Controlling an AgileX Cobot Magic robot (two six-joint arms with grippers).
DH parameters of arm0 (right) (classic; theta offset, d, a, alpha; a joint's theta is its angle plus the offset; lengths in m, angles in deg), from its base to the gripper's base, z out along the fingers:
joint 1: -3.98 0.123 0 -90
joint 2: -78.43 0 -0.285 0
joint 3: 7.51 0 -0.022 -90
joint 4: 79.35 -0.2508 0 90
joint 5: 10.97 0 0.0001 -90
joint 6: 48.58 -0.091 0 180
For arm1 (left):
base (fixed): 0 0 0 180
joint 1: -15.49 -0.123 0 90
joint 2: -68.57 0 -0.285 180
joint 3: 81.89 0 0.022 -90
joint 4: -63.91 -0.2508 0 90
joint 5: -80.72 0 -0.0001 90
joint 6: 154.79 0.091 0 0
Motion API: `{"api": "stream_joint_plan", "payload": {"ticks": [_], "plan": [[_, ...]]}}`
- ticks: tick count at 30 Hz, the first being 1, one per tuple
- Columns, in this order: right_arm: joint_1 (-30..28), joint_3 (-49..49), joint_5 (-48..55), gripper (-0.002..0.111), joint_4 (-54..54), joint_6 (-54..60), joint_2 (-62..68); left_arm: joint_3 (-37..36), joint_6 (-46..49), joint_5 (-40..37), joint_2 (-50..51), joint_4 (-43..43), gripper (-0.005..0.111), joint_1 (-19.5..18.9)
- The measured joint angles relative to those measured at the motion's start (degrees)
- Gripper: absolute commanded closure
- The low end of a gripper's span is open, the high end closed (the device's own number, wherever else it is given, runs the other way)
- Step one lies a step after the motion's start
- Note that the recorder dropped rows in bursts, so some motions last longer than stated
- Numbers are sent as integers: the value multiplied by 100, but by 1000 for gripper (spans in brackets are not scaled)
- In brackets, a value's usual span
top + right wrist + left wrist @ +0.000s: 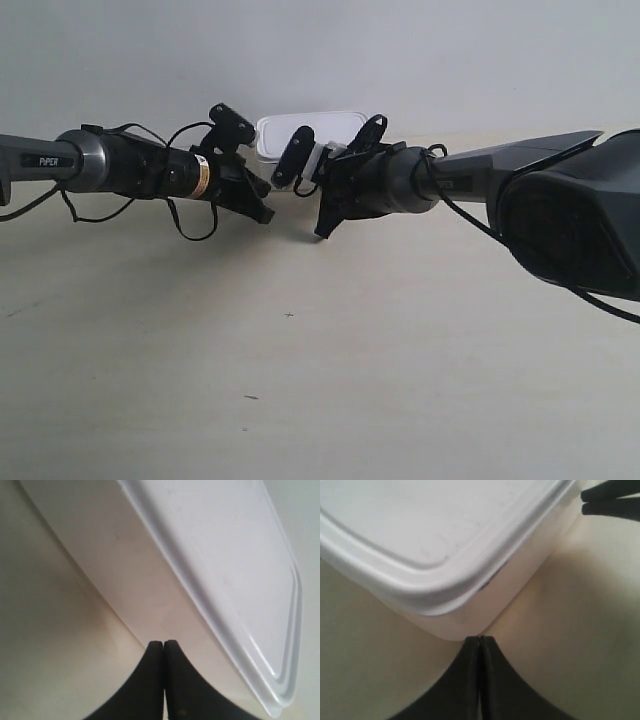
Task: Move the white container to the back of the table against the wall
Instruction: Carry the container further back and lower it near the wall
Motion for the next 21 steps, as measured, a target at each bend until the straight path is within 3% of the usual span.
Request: {"api": "stream_joint_plan", "payload": {"ticks": [8,13,21], "plan": [[0,0,0,108,38,42,0,12,822,11,41,13,107,22],[0,0,0,108,61,50,0,12,1419,411,41,13,107,64],[0,0,48,108,61,50,0,12,2068,-156,41,216,107,234]]}}
